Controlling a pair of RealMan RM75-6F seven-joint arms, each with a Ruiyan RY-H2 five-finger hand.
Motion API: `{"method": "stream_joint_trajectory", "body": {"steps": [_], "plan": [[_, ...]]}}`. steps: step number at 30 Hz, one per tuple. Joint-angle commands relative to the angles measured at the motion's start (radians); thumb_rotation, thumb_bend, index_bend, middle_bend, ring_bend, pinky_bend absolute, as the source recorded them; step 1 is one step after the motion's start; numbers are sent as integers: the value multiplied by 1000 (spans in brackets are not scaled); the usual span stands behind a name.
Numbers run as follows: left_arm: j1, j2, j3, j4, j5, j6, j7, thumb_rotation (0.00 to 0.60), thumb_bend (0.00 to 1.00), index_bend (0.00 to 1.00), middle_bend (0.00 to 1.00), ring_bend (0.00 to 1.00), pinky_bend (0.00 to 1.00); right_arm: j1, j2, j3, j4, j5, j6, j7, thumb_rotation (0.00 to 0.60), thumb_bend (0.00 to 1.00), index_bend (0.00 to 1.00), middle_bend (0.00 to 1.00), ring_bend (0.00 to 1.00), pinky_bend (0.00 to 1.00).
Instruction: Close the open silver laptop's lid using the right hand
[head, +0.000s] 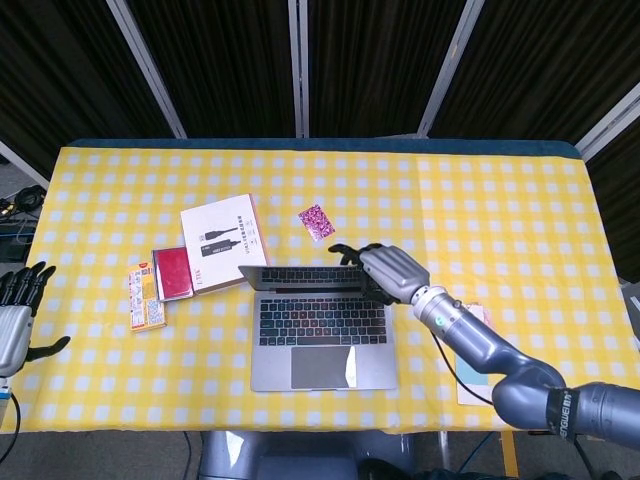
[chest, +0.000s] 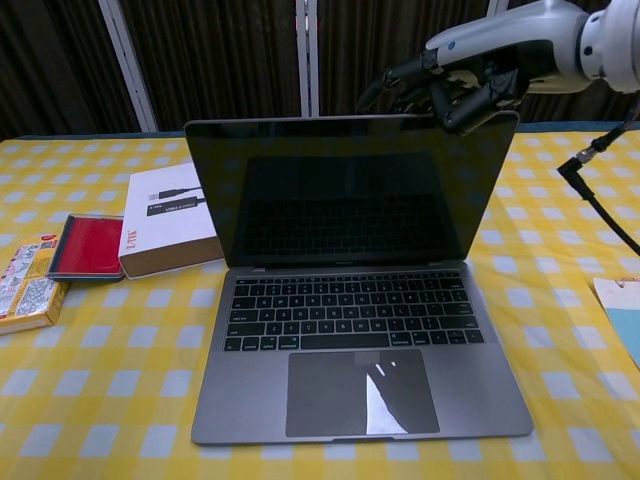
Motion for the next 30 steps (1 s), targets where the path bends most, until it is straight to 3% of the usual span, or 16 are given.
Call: {"method": "stream_joint_trajectory", "body": {"steps": [1, 8, 13, 23, 30], "plan": [[0, 0, 1, -1, 1, -1, 1, 600, 0, 0, 0, 0, 0, -34, 29, -26, -56, -73, 16, 7, 600, 1000, 147, 287, 269, 196], [-1, 2, 3, -6, 5, 1, 1, 600, 0, 0, 0, 0, 0, -83, 55, -87, -119, -222, 39, -5, 600, 1000, 147, 287, 269, 197], [-1, 3, 5, -8, 7, 0, -1, 600, 0, 0, 0, 0, 0, -118, 43, -165, -121, -339, 46, -47, 600, 1000, 147, 287, 269, 197], [-4, -1, 8, -9, 6, -7, 11, 600, 0, 0, 0, 0, 0, -169, -48, -308, -18, -562, 65, -91, 600, 1000, 147, 283, 269, 196], [-4, -4, 8, -7, 3, -9, 13, 600, 0, 0, 0, 0, 0, -186, -107, -353, 76, -611, 78, -48, 600, 1000, 148, 281, 269, 196]]}}
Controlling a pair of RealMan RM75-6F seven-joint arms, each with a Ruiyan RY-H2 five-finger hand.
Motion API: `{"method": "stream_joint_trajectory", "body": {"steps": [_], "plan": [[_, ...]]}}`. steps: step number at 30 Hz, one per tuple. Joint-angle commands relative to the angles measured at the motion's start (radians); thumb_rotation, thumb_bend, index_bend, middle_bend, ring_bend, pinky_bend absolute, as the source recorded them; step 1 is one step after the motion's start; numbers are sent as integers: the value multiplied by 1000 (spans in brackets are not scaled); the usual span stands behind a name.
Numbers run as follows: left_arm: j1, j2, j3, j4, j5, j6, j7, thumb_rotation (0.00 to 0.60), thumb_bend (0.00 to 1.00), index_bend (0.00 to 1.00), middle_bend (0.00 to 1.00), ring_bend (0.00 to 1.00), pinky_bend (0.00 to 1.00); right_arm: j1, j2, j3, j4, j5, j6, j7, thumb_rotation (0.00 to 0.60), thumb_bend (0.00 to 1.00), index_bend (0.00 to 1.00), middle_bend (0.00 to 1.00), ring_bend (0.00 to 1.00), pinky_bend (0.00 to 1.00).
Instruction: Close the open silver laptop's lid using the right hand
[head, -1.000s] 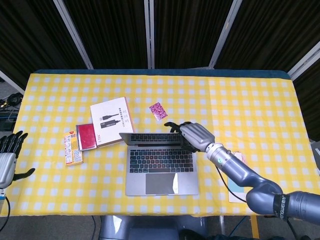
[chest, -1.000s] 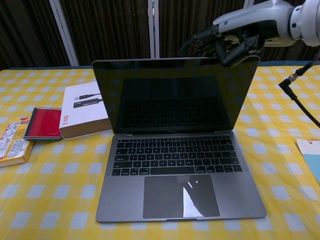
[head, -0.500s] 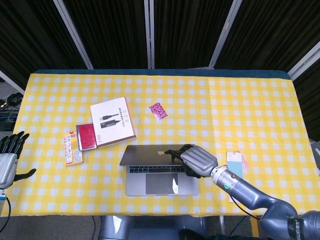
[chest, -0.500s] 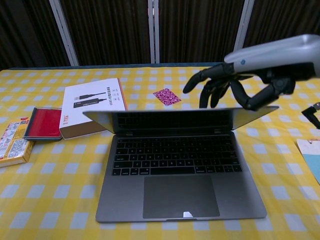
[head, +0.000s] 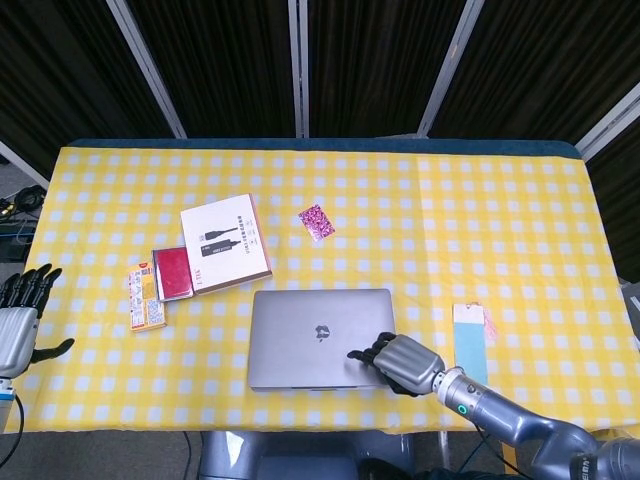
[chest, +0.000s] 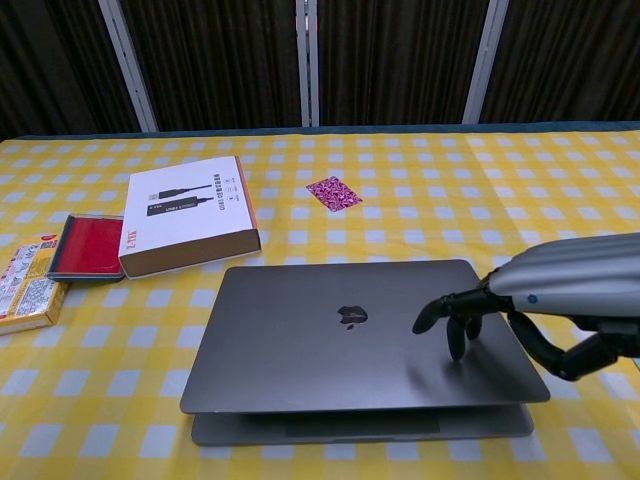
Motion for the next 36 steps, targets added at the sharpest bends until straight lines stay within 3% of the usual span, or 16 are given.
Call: {"method": "stream_joint_trajectory", "body": {"steps": [1, 10, 15, 19, 20, 23, 26, 31, 36], "plan": [[0, -1, 0, 1, -1, -1, 1, 600, 0, 0, 0, 0, 0, -9, -25, -20, 35, -23, 9, 22, 600, 1000, 148, 280, 269, 196], [-1, 0, 0, 0, -4, -5, -3, 600, 0, 0, 0, 0, 0, -16, -31, -33, 58, -82, 68, 59, 600, 1000, 148, 276, 269, 196], [-1, 3, 2, -2, 1, -3, -8, 600, 0, 0, 0, 0, 0, -50, 27, -17, 33, -187, 236, 47, 600, 1000, 148, 269, 269, 196], [0, 5, 3, -2, 6, 2, -13, 600, 0, 0, 0, 0, 0, -115, 66, -8, 55, -283, 434, 21, 600, 973, 148, 250, 268, 190], [1, 5, 3, -3, 8, 3, -16, 600, 0, 0, 0, 0, 0, -135, 71, -6, 66, -299, 485, 18, 600, 840, 148, 239, 264, 180], [2, 8, 3, -3, 15, 10, -24, 600, 0, 0, 0, 0, 0, -200, 73, -3, 113, -321, 623, 26, 600, 311, 108, 164, 184, 76], [7, 12, 5, -8, 29, 24, -36, 600, 0, 0, 0, 0, 0, -274, 62, 1, 181, -303, 737, 26, 600, 48, 38, 47, 51, 0], [12, 22, 9, -17, 54, 47, -52, 600, 0, 0, 0, 0, 0, -389, 17, 6, 280, -206, 841, 10, 600, 0, 0, 0, 0, 0], [17, 29, 13, -27, 70, 61, -59, 600, 0, 0, 0, 0, 0, -461, -29, 10, 361, -107, 861, 42, 600, 0, 0, 0, 0, 0]]}}
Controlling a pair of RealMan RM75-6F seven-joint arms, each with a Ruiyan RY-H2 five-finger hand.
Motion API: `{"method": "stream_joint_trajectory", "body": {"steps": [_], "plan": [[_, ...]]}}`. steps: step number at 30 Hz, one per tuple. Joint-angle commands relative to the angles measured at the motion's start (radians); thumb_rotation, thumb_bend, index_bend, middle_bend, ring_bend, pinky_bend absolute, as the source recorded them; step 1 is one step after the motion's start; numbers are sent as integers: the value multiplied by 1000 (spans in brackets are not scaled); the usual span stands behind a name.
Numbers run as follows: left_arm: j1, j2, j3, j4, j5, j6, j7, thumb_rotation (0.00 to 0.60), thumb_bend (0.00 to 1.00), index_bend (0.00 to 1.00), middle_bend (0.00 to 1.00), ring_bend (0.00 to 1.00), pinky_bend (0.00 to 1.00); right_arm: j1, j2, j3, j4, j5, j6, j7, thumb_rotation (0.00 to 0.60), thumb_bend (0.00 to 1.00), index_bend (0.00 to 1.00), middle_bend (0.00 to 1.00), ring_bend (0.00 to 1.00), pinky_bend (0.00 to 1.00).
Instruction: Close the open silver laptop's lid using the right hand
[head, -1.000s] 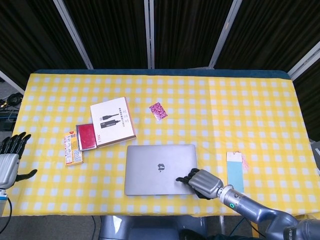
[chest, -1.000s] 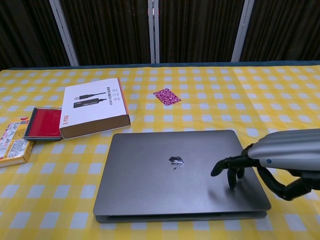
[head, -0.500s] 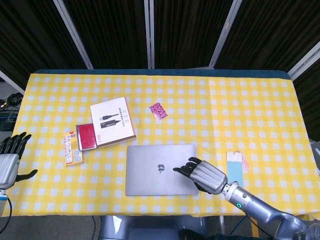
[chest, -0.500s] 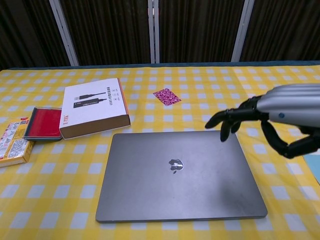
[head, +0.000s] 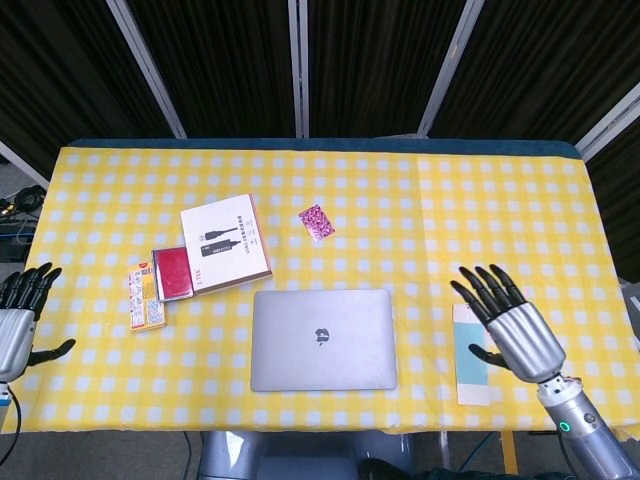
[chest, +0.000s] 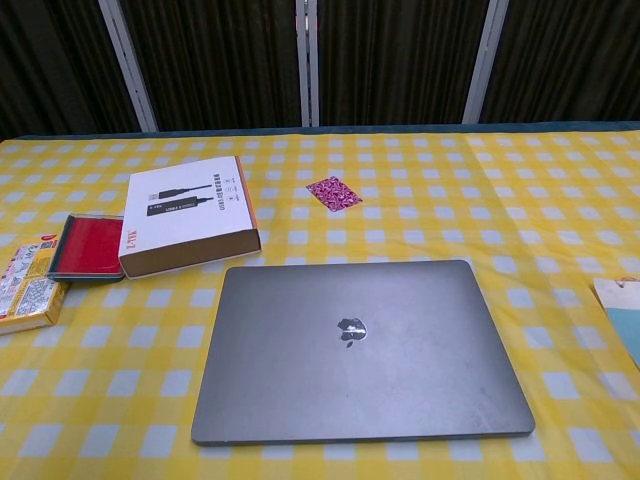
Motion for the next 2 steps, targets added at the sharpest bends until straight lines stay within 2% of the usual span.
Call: {"method": "stream_joint_trajectory", "body": {"steps": [1, 2], "plan": [[5, 5, 3, -7, 9, 11, -5, 600, 0, 0, 0, 0, 0, -62, -42, 4, 60, 77, 16, 28, 600, 0, 0, 0, 0, 0], [7, 8, 3, -10, 12, 16, -7, 600, 0, 0, 0, 0, 0, -74, -49, 3, 73, 89, 17, 33, 600, 0, 0, 0, 0, 0]]}}
